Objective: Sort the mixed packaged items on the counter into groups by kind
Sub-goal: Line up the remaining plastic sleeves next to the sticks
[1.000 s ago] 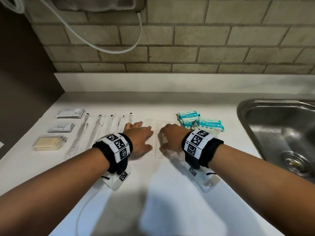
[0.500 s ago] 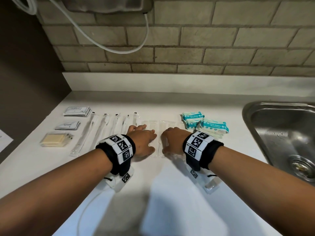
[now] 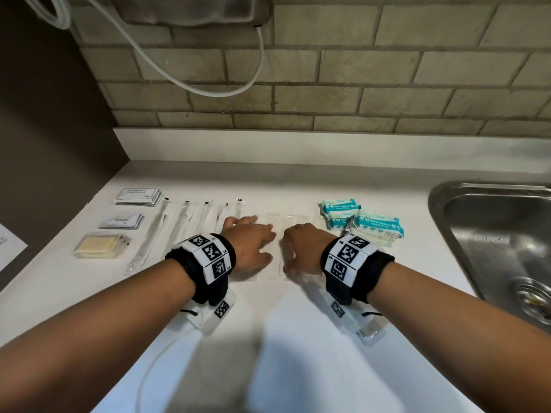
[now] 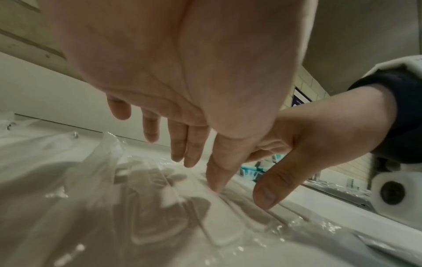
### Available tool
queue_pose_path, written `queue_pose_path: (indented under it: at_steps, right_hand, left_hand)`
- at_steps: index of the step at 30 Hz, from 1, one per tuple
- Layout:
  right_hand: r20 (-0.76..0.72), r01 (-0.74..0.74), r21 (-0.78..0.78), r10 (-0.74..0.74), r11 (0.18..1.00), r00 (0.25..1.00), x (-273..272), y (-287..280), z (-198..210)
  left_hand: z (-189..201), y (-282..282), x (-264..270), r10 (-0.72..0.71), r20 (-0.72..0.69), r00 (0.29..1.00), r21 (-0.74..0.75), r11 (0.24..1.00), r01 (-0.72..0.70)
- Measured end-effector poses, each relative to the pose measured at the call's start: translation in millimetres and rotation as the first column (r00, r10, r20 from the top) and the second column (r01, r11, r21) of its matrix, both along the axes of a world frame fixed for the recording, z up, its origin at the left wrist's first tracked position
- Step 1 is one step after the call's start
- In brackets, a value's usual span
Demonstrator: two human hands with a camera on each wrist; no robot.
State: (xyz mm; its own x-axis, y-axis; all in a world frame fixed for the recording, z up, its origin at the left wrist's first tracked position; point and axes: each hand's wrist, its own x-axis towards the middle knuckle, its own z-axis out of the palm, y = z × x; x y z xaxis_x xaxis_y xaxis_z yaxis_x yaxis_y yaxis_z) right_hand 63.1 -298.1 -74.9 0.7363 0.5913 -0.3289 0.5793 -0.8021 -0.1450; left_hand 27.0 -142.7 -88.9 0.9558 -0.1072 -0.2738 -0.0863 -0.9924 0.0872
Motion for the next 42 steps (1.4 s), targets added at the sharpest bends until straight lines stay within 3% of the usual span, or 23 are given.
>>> queue_pose_path:
  at_steps: [4,7,15,37,42]
  right_hand:
    - [-0.020,-0.005,0.078,0.006,0.997,1.000,-1.2,9.4,0.1]
    - [0.004,-0.032,0.051,0.032,0.998,0.999,-3.2,19.4,-5.8]
    - [0.015,-0.059,-0.027,0.060,0.998,0.998,-1.0,30.5,-12.5]
    - [0.028,-0.052,0.032,0.051,0.998,0.998,-1.8,28.3,-15.7]
    - [0.034,-0.023,0.111,0.019,0.994,0.999,0.6,18.0,-10.8]
  left_hand:
    - [2.5,12.7,6.4,0.024,0.022,0.999,0.111,0.993,-0.027]
    - [-0.9,17.4,7.2,0.017,-0.027,1.000,0.171,0.985,-0.012]
    - [-5.3,22.9,3.9,0.013,-0.045,0.999,0.159,0.987,-0.006]
    - [-3.5,23.1,6.1,0.037,-0.053,0.998,0.132,0.991,-0.030]
    - [1.2,18.3,6.4,0.031,-0.002,1.000,0.058,0.998,-0.031]
